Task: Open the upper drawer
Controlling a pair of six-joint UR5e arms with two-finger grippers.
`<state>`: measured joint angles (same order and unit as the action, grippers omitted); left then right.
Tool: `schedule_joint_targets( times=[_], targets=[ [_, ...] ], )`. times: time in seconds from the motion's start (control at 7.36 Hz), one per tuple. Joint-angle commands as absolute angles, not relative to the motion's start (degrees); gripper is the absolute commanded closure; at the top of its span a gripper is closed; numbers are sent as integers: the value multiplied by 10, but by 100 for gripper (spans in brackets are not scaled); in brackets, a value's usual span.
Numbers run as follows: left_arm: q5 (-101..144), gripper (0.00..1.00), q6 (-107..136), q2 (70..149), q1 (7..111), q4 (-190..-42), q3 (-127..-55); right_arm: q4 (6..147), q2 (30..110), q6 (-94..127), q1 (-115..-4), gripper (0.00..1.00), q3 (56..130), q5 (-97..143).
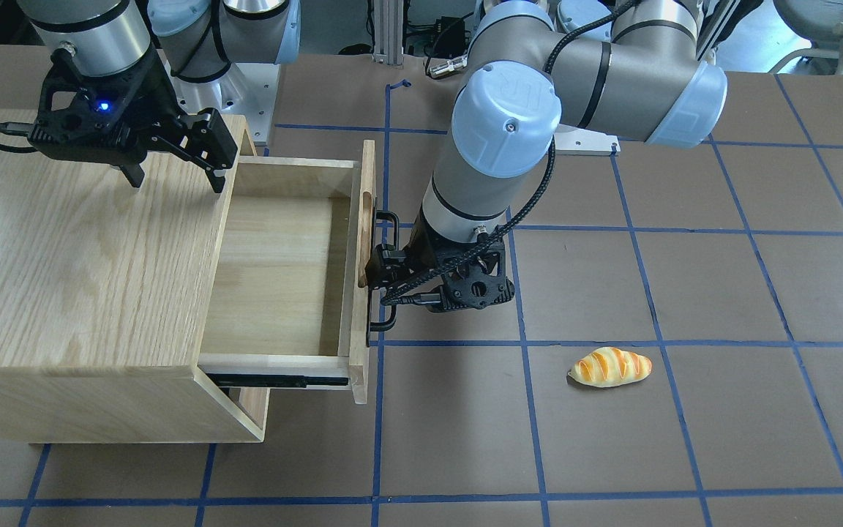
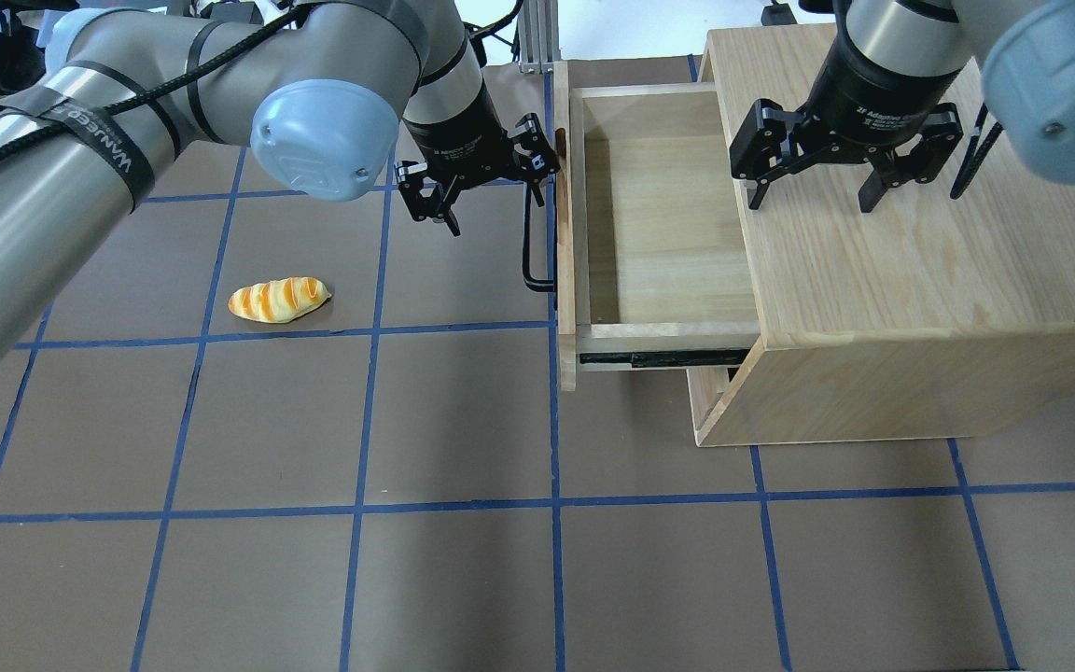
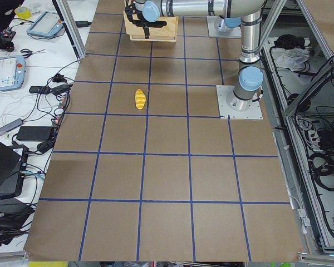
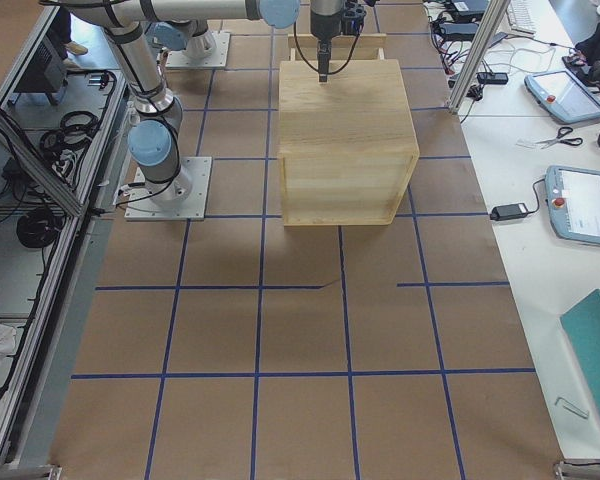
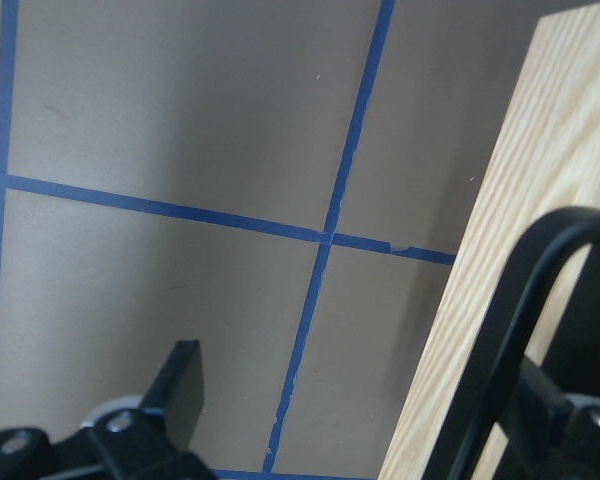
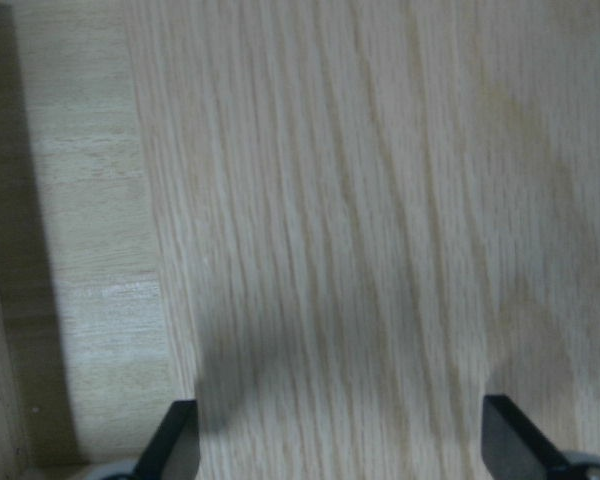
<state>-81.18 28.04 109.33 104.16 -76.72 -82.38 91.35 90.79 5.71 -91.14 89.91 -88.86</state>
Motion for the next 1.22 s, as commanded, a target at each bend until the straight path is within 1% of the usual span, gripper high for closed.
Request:
schedule_joint_targets(
  times=[0.0, 0.41, 0.68, 0.81, 1.09],
  targets=[
    [-812, 0, 281, 1079, 1042, -786, -817, 914, 908, 57, -911, 0, 899, -889],
    [-812, 0, 281, 1070, 1039, -844, -773, 914, 908, 57, -911, 0, 899, -889],
    [-814, 0, 278, 1054, 1015, -894, -731, 913, 908, 57, -911, 0, 899, -889],
    [-823, 0, 212, 1046, 992, -905, -718, 914, 908, 57, -911, 0, 899, -889],
    [-881, 0, 51, 1026, 926, -912, -716, 914, 908, 57, -911, 0, 899, -889]
  ],
)
